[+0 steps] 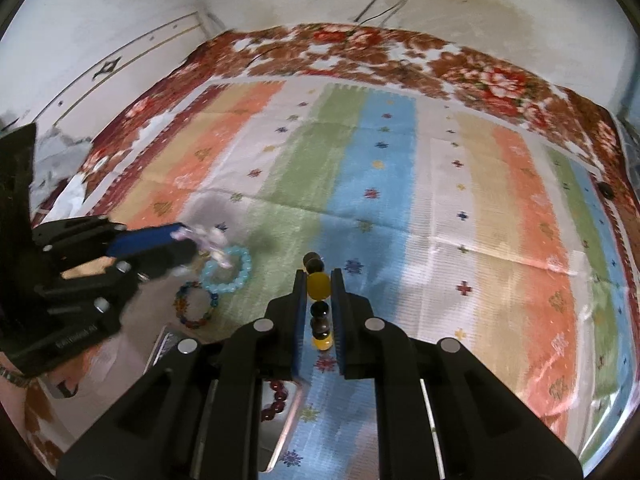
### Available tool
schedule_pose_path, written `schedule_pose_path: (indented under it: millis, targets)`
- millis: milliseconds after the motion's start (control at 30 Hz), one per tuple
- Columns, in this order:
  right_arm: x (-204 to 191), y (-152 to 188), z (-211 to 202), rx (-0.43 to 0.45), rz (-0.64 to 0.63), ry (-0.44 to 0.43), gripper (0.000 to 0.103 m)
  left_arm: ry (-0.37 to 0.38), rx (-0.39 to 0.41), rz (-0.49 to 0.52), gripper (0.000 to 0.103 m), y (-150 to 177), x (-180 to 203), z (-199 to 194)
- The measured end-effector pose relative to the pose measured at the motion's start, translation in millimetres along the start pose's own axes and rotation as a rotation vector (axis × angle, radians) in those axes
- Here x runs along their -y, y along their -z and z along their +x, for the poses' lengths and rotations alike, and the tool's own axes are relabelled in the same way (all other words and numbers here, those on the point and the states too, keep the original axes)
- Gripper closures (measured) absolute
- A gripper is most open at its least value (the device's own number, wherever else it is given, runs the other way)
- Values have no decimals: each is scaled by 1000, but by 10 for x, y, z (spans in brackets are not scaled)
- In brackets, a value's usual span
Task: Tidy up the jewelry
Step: 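Carry the black-yellow bracelet over the silver tin with both grippers, then open both grippers to drop the black-yellow bracelet into the tin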
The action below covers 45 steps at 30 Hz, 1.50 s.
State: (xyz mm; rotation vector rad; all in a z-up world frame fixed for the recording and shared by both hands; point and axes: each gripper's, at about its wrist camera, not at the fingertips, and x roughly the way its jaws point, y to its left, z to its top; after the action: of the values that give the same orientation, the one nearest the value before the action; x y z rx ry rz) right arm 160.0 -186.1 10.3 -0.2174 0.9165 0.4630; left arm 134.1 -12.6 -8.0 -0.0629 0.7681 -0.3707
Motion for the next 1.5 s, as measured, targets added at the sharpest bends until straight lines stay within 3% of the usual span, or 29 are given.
schedule_pose_path:
  millis: [100,400,600,767,1000,1500]
  targets:
    - [99,78,-22,7,30,0,90,-43,17,-21,88,11,-6,-81]
    - [152,258,-154,36,57,-30,90,-130,21,41,88,114,177,-302]
    - [115,412,-366,85,72,-57,90,-152,30,34,88,154,221,-362]
    - [51,505,-470,109,62,-94,90,-91,42,-6,88,222,301,-522]
    - [-50,642,-590,112,69,-173,90,-85,43,-12,88,445,466,-750]
    - [-245,821,-569,49,19,-217,90,-27,23,9,87,601,606,-806]
